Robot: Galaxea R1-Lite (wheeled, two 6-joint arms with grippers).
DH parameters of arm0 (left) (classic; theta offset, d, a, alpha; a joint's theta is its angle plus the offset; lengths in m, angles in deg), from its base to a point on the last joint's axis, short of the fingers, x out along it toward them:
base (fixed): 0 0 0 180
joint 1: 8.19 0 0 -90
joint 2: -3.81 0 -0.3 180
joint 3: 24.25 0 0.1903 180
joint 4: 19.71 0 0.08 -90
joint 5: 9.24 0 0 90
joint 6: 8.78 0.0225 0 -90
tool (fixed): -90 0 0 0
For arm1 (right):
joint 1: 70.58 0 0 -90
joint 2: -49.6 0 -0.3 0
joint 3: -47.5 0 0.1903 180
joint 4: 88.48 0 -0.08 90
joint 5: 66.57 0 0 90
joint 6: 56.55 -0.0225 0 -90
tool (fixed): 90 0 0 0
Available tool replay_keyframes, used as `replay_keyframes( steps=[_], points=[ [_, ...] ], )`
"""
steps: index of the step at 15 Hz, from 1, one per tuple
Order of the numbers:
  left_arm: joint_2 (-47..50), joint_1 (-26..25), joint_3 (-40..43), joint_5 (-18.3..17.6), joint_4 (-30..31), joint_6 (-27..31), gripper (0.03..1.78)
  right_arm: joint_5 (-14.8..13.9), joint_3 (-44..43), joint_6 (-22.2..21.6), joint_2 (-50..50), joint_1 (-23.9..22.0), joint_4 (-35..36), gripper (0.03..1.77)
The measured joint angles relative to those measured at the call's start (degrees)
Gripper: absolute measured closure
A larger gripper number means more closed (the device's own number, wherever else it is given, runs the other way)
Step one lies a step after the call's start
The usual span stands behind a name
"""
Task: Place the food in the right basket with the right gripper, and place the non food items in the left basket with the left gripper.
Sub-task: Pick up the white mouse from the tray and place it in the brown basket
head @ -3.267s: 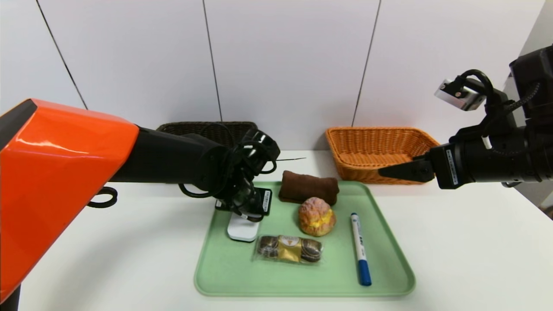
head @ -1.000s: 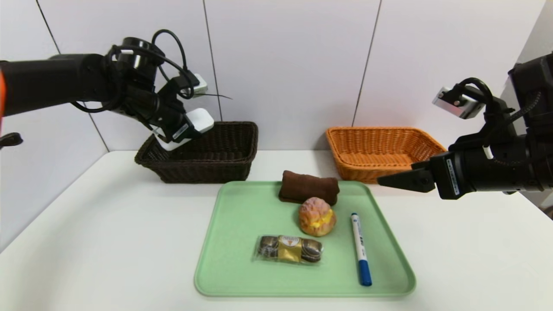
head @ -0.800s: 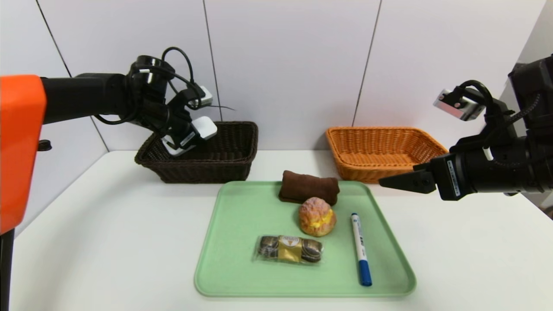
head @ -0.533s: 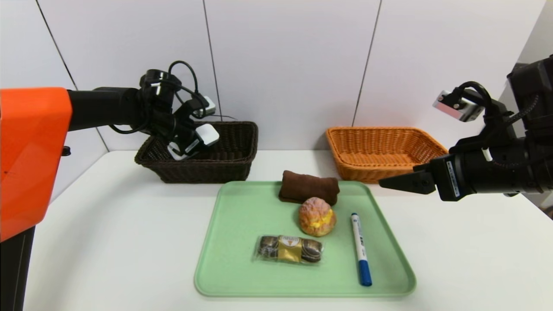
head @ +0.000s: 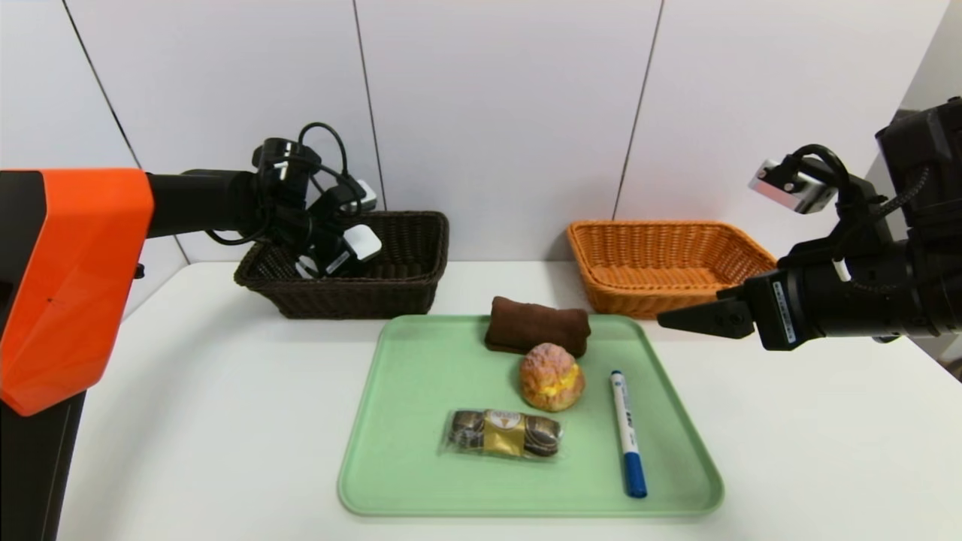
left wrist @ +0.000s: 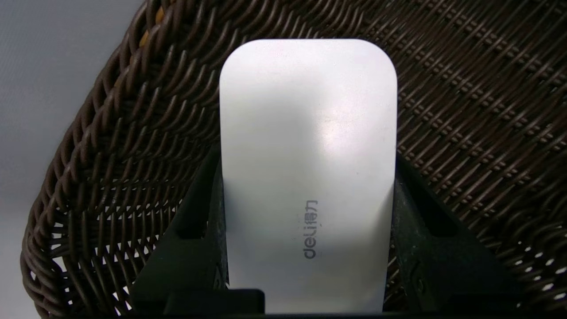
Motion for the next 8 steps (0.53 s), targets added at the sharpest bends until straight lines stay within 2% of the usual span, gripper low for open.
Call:
replay_keyframes(
  steps=[3,8],
  points=[
    [-0.20,-0.09,-0.11,0.17,0.28,-0.26,0.80,-0.01,0.00,-0.06,0.00,0.00,-0.04,0.10],
    [0.12,0.00,-0.16,0.12,1.57,-0.74,0.48,-0.01,0.00,-0.09,-0.17,-0.11,-0.04,0.10]
  ],
)
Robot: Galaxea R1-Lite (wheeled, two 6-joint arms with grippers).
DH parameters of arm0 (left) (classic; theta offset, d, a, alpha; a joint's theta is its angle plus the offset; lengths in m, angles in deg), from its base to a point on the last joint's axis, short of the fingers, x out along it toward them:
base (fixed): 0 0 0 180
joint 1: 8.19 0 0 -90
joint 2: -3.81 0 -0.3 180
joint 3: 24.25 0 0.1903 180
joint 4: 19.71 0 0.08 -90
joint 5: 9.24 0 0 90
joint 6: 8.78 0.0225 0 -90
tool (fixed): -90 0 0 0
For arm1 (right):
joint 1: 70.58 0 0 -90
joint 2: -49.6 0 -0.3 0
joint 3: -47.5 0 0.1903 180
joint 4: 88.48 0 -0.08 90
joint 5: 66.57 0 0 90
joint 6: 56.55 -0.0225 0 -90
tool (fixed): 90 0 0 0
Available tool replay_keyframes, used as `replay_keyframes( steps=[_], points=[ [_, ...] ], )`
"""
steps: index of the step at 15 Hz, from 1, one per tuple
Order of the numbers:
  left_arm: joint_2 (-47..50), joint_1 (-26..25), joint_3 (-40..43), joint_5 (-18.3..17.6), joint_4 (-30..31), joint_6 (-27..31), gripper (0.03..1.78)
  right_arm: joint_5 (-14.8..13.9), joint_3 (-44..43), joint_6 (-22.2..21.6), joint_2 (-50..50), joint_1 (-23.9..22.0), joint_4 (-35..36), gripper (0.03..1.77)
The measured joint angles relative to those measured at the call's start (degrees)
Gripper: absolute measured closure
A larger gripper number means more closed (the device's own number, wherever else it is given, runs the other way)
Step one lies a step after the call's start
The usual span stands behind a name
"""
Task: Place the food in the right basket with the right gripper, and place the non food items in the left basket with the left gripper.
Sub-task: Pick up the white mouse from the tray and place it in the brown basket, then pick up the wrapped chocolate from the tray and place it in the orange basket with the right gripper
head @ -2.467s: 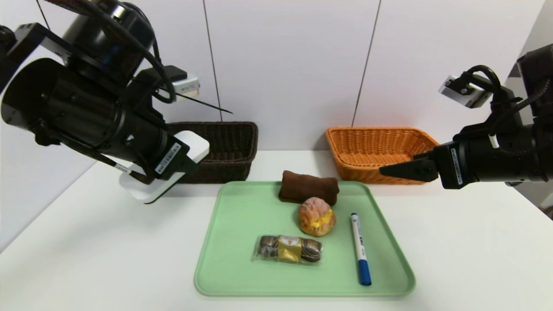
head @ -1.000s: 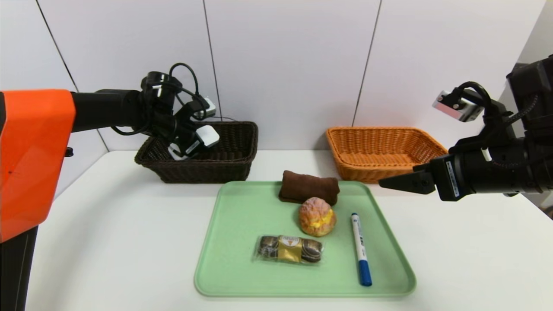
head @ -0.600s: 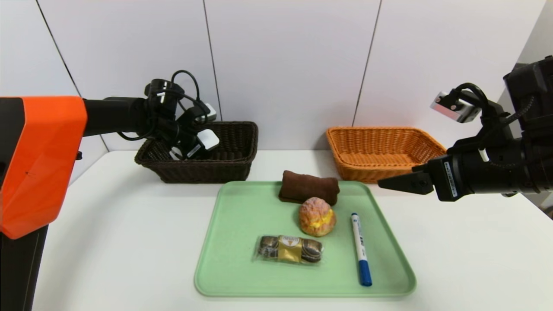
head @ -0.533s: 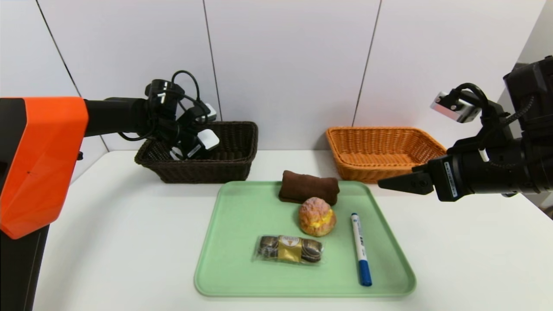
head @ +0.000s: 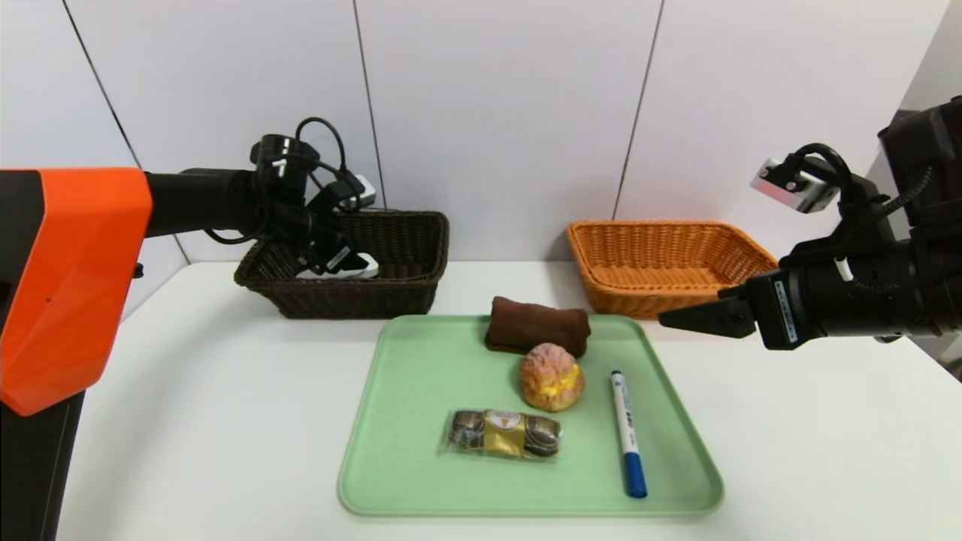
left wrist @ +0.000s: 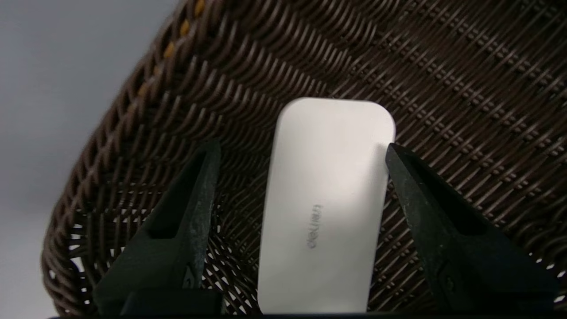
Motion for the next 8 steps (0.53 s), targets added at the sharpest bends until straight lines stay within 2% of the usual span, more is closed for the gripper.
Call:
replay_keyframes(
  steps=[4,6,8],
  points=[
    [2.56,0.00,0.00,-0.01,0.68,-3.06,0.33,0.00,0.33,-0.06,-0.35,0.00,0.56,0.10],
    [5.29,0.09,0.05,0.00,0.24,-7.97,0.28,-0.13,0.66,-0.09,-0.55,-0.11,2.16,0.10],
    [9.12,0.96,0.24,-0.01,-1.30,-15.43,0.24,-1.27,0.71,-0.05,-0.66,-0.01,2.78,0.10]
  ],
)
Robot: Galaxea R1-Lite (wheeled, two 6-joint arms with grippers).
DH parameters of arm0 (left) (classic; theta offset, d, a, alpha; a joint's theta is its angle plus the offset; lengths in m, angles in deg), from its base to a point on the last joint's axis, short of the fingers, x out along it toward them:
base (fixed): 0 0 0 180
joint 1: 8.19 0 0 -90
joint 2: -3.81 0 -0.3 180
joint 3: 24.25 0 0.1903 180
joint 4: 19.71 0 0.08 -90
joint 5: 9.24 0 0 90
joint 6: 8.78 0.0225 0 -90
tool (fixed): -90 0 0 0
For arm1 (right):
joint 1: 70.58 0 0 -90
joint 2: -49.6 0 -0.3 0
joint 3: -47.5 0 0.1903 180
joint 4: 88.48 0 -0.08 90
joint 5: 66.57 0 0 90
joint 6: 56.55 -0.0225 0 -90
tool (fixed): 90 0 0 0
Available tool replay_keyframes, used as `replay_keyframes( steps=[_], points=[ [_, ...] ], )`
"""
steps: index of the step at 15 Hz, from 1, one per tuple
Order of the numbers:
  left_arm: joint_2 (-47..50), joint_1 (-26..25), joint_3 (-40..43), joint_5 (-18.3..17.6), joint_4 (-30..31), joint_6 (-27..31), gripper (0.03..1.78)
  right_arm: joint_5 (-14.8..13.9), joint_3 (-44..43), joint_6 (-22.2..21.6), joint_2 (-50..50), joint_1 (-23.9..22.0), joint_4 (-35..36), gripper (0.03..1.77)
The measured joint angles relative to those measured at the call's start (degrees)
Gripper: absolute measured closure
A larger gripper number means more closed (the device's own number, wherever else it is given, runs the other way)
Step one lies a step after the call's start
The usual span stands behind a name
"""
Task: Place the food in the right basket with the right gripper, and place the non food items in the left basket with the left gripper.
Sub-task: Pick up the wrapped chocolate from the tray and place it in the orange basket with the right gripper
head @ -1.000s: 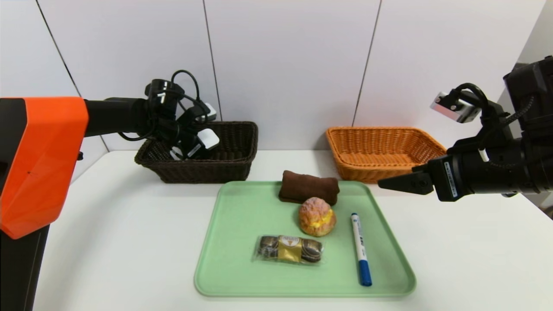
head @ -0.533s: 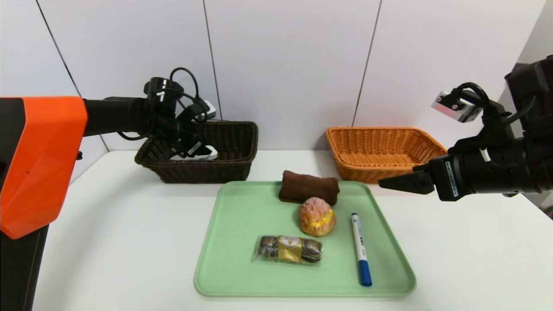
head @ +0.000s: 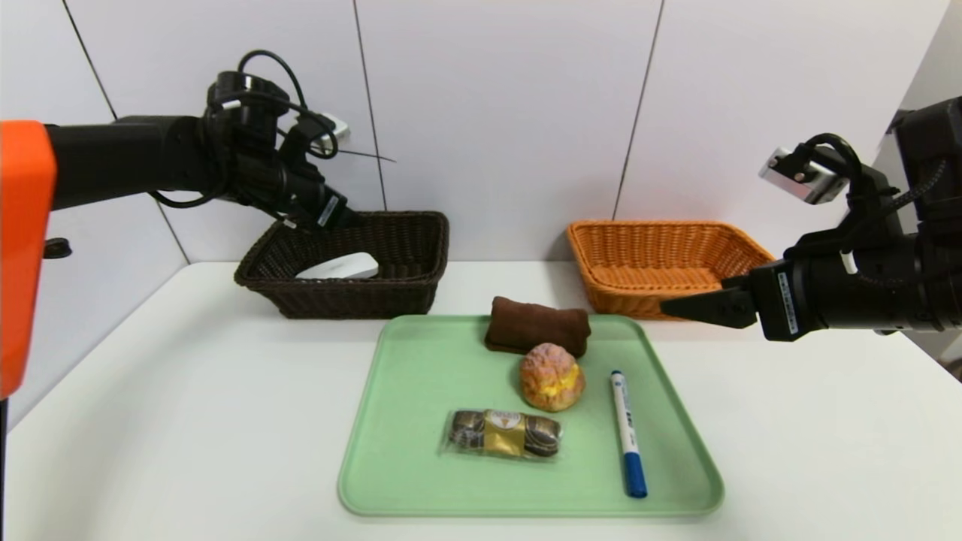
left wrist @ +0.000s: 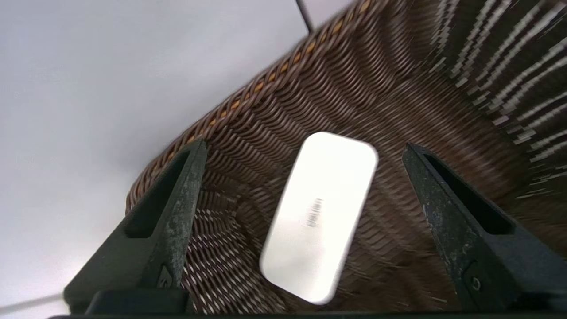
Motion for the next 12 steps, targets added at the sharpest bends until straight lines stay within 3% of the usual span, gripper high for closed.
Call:
replay_keyframes(
  steps=[4,7,12],
  points=[
    [9.87,2.29,0.91,-0.13,-10.11,-17.48,0.19,-0.35,-1.45,0.30,-0.02,1.05,0.30,0.10],
    [18.21,3.91,6.73,-0.16,-15.82,-28.93,0.16,-0.16,-4.66,0.57,0.83,2.43,0.11,0.10],
    [32.00,6.07,25.14,-0.22,-16.64,-32.29,0.14,0.06,-11.85,3.83,5.90,8.50,-1.26,0.10]
  ],
)
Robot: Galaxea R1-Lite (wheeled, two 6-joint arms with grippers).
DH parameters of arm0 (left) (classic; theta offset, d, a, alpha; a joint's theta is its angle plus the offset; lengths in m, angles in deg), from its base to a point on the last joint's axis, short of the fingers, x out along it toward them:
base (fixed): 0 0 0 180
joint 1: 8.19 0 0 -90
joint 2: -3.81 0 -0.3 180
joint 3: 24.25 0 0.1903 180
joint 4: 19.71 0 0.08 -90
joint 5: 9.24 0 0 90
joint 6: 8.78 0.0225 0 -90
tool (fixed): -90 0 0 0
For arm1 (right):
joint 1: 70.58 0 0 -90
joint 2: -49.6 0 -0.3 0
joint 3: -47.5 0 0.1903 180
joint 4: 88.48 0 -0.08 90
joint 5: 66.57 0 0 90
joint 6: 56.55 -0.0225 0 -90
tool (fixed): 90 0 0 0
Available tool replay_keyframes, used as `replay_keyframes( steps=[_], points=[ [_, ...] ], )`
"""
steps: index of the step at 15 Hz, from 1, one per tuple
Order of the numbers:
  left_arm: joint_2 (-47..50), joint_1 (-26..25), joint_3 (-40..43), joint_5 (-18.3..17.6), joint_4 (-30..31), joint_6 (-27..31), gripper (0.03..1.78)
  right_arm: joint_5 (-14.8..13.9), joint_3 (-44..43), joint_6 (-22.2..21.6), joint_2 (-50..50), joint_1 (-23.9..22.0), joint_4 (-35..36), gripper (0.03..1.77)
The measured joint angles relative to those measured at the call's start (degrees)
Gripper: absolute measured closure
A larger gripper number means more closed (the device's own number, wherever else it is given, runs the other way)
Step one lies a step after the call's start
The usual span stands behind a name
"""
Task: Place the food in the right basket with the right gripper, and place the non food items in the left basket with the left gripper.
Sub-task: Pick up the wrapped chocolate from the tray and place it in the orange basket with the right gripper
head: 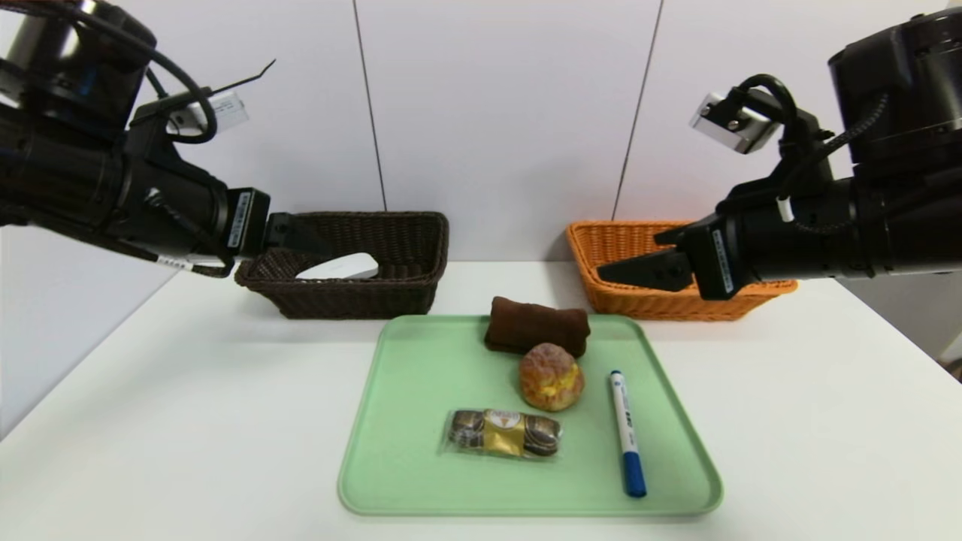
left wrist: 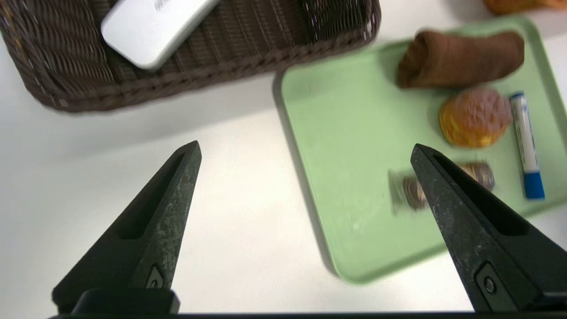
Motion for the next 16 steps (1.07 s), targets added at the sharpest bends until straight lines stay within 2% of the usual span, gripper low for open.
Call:
replay_keyframes(
  steps=[7,16],
  points=[
    [13.15,4.32,17.77,0.00,0.11,0.16,0.12,0.78,-4.57,2.39,8.68,10.01,-0.26,0.10],
    [18.12,4.77,22.53,-0.02,0.35,0.38,0.12,0.94,-5.95,10.80,17.70,17.29,-5.88,0.10]
  ],
)
